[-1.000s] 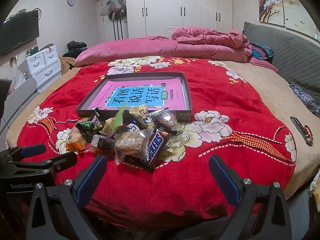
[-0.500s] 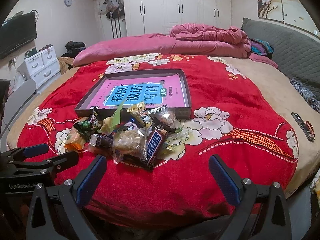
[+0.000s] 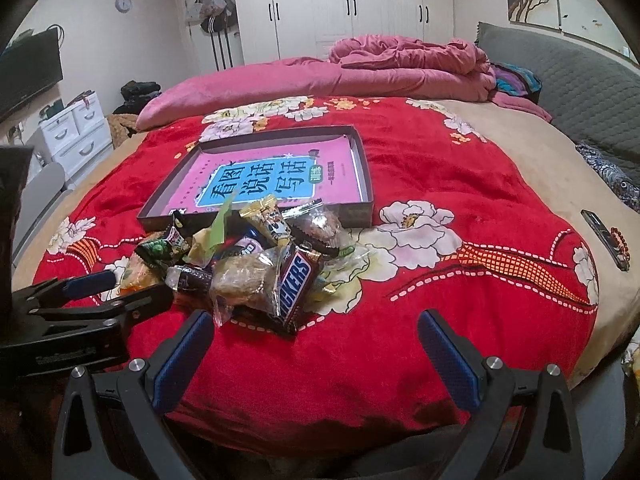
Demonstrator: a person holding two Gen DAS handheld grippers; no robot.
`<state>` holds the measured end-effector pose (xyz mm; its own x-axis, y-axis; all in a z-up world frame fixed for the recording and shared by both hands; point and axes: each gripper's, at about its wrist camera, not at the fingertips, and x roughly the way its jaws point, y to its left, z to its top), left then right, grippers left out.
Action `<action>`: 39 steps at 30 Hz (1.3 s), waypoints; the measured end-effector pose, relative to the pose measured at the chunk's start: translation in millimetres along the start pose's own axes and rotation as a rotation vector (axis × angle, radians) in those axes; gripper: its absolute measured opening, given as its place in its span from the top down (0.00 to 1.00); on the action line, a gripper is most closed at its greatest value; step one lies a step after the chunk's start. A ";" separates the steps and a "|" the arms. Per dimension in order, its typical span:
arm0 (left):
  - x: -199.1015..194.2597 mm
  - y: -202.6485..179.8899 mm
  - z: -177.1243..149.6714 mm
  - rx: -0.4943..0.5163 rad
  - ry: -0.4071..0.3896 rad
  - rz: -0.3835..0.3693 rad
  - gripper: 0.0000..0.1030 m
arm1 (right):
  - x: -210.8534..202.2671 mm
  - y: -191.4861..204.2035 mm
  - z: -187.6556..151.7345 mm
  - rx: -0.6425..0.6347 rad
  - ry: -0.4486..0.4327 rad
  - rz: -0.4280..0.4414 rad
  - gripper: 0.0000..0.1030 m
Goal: Organize snacks
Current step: 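Reach the right tool into the pile and grasp the clear brown-snack bag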
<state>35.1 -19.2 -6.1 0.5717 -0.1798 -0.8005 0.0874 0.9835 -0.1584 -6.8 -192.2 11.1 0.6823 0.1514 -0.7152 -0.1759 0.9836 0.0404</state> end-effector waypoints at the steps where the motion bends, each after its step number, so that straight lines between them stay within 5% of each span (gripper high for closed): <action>1: 2.8 -0.7 0.5 0.006 0.009 -0.003 0.33 | 0.9 0.5 0.0 -0.003 0.003 0.000 0.00; 20: 32.7 -3.3 12.0 0.042 0.073 -0.045 0.45 | 27.6 13.5 2.9 -0.054 0.055 0.062 0.01; 33: 31.6 9.0 20.3 0.020 0.059 -0.099 0.56 | 52.6 46.6 9.3 -0.244 0.013 0.028 0.01; 39: 32.7 10.6 21.5 0.011 0.062 -0.108 0.56 | 75.6 59.9 7.6 -0.320 0.043 -0.019 0.20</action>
<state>72.2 -14.2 -21.5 0.5070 -0.2853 -0.8133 0.1552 0.9584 -0.2394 39.7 -121.2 -35.2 0.6584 0.1220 -0.7427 -0.3822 0.9043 -0.1904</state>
